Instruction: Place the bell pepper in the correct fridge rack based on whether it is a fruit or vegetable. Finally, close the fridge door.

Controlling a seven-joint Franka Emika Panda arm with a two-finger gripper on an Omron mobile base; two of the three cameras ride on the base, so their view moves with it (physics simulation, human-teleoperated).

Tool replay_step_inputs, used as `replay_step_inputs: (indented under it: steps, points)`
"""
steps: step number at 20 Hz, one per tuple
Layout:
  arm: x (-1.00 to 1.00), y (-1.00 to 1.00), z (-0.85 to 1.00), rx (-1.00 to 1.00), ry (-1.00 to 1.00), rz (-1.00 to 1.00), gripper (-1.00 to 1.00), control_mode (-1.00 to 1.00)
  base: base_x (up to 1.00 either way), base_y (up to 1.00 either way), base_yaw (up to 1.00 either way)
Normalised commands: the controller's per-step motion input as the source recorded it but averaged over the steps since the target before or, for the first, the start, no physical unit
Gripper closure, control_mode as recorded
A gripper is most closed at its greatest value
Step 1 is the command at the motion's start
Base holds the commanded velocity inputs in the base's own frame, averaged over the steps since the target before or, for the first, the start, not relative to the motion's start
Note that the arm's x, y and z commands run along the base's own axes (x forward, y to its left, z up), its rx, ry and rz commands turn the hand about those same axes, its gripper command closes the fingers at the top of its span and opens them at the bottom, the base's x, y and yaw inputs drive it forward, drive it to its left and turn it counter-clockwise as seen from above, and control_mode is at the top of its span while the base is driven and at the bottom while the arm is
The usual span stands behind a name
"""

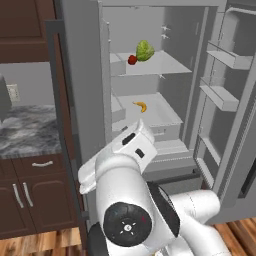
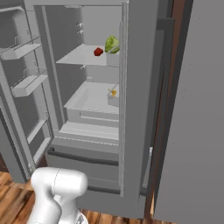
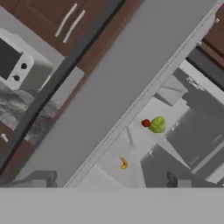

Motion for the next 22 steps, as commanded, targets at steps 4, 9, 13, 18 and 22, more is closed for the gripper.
replay_step_inputs:
  steps: [4, 9, 13, 18, 22]
  points:
    - [0.22, 1.0, -0.13, -0.4, -0.01, 0.0, -1.0, -1.0, 0.0, 0.0, 0.0]
    - [0.89, 1.0, -0.28, -0.33, 0.04, 0.0, -1.0, -1.0, 0.0, 0.0, 0.0]
    - [0.97, 0.99, -0.38, -0.31, 0.06, 0.0, -1.0, -1.0, 0.0, 0.0, 0.0]
    - [0.98, 0.62, -0.3, -0.25, 0.06, -0.04, -1.0, -1.0, 0.0, 0.0, 0.0]
    - [0.68, -0.11, -0.23, -0.13, 0.11, -0.18, -1.0, -1.0, 0.0, 0.0, 0.0]
